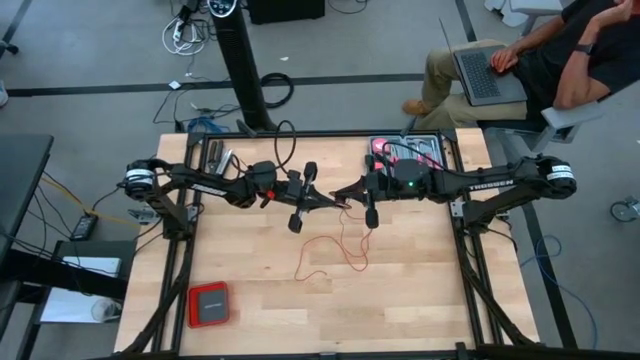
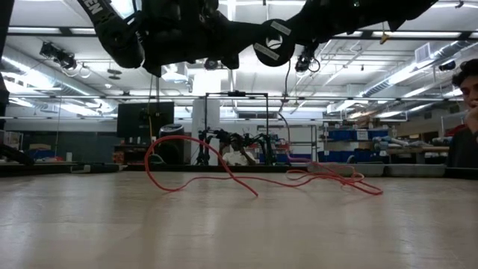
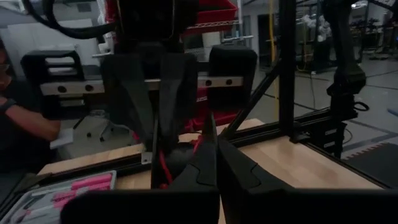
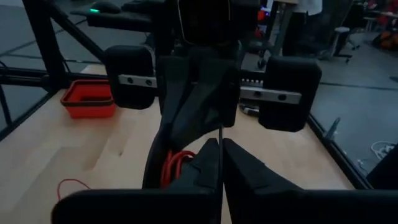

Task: Coil cords
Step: Coil the red cable wire onto the black spool

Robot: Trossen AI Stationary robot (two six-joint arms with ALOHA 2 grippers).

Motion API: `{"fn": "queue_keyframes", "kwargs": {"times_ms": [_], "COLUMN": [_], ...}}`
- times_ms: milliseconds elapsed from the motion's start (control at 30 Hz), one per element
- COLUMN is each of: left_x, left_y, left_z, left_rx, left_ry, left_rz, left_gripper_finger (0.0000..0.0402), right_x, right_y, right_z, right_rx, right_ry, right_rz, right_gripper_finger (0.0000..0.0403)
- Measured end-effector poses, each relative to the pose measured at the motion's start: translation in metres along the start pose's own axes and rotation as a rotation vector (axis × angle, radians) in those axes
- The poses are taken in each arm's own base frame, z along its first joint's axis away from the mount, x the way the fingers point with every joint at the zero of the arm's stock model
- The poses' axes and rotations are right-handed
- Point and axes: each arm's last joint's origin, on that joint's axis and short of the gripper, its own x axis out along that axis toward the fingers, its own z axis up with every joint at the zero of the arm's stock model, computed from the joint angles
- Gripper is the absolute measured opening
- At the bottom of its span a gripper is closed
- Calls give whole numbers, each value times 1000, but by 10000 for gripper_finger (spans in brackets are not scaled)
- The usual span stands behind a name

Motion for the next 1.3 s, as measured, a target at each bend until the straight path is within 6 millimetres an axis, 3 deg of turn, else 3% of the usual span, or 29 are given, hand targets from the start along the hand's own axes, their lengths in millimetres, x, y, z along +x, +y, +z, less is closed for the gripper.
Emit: {"fn": "queue_keyframes", "kwargs": {"times_ms": [167,267,467,967,1300], "left_x": [-7,-13,-15,-12,-11], "left_y": [5,8,7,3,1], "left_z": [11,21,22,17,20], "left_rx": [-23,-24,-109,-484,-480], "left_ry": [24,27,46,56,21], "left_rz": [68,104,120,222,232], "left_gripper_finger": [32,57,79,89,97], "right_x": [-11,-22,-34,-11,14], "right_y": [-1,0,3,1,0], "right_z": [3,15,34,40,52], "right_rx": [-21,-56,-149,-322,-408], "right_ry": [22,-44,-197,-376,-369], "right_rz": [-11,-4,-33,-165,-204], "right_gripper_finger": [4,3,2,1,0]}}
